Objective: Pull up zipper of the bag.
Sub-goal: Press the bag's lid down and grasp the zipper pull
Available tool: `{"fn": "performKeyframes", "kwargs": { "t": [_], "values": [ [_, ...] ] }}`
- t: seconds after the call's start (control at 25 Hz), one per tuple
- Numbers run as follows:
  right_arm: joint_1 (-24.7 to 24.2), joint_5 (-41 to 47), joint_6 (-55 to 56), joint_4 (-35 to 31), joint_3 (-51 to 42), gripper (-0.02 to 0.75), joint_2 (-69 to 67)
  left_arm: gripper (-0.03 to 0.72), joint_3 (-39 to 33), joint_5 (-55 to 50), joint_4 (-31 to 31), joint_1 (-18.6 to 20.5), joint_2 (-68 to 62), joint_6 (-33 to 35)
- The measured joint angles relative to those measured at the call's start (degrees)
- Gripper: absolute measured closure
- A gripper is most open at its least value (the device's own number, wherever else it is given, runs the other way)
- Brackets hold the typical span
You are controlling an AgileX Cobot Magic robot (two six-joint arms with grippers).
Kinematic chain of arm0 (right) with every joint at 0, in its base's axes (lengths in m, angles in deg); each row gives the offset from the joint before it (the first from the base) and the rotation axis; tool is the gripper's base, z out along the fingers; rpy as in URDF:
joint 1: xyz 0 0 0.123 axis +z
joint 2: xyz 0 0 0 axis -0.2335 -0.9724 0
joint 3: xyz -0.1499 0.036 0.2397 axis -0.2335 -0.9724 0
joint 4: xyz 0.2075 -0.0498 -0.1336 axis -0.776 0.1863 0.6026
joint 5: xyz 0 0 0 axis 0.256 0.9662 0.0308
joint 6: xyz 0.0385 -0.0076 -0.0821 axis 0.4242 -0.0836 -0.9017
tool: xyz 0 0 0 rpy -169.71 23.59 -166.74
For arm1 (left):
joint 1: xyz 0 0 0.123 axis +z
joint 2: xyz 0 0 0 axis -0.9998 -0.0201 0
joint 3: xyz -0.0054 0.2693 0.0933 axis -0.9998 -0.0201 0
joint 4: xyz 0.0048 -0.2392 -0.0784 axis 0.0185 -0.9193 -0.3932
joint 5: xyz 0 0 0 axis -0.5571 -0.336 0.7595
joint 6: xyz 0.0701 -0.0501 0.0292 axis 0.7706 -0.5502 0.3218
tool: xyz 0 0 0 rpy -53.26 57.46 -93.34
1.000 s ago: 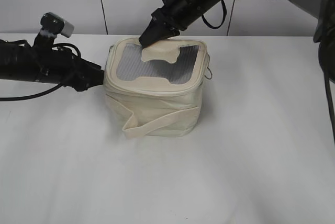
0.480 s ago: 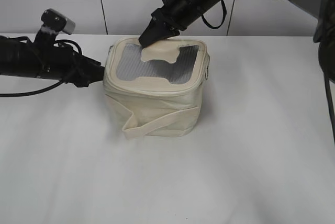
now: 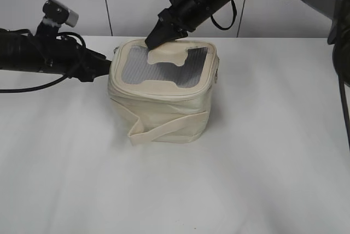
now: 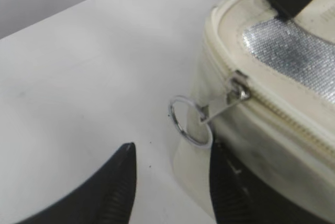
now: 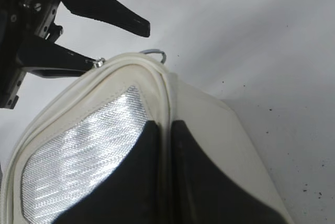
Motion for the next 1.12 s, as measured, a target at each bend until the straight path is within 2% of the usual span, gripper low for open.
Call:
{"fn": "performKeyframes", "kwargs": {
  "t": [0.32, 0.56, 0.72, 0.92, 1.04, 1.12],
  "values": [
    [0.0, 0.0, 0.2, 0.0, 0.0, 0.692, 0.0, 0.333, 0.72, -0.43, -0.08, -0.06, -0.04, -0.11],
    [0.0, 0.06, 0.27, 0.0, 0.0, 0.692, 0.0, 0.335, 0.99, -0.63, 6.84, -0.06, -0.04, -0.29],
    [-0.06, 0.06, 0.32, 0.13, 0.0, 0.692, 0.0, 0.335, 0.94, -0.63, 2.64, -0.17, -0.04, -0.29],
    [-0.01, 0.06, 0.39, 0.01, 0.0, 0.692, 0.0, 0.335, 2.82, 1.8, 0.26, -0.6, -0.1, -0.62],
    [-0.01, 0.06, 0.39, 0.01, 0.0, 0.692, 0.0, 0.335, 2.88, 1.22, 0.16, -0.65, -0.1, -0.75],
    [-0.01, 0.06, 0.39, 0.01, 0.0, 0.692, 0.0, 0.335, 3.02, -0.72, 2.21, -0.65, -0.1, -0.75]
  ]
}}
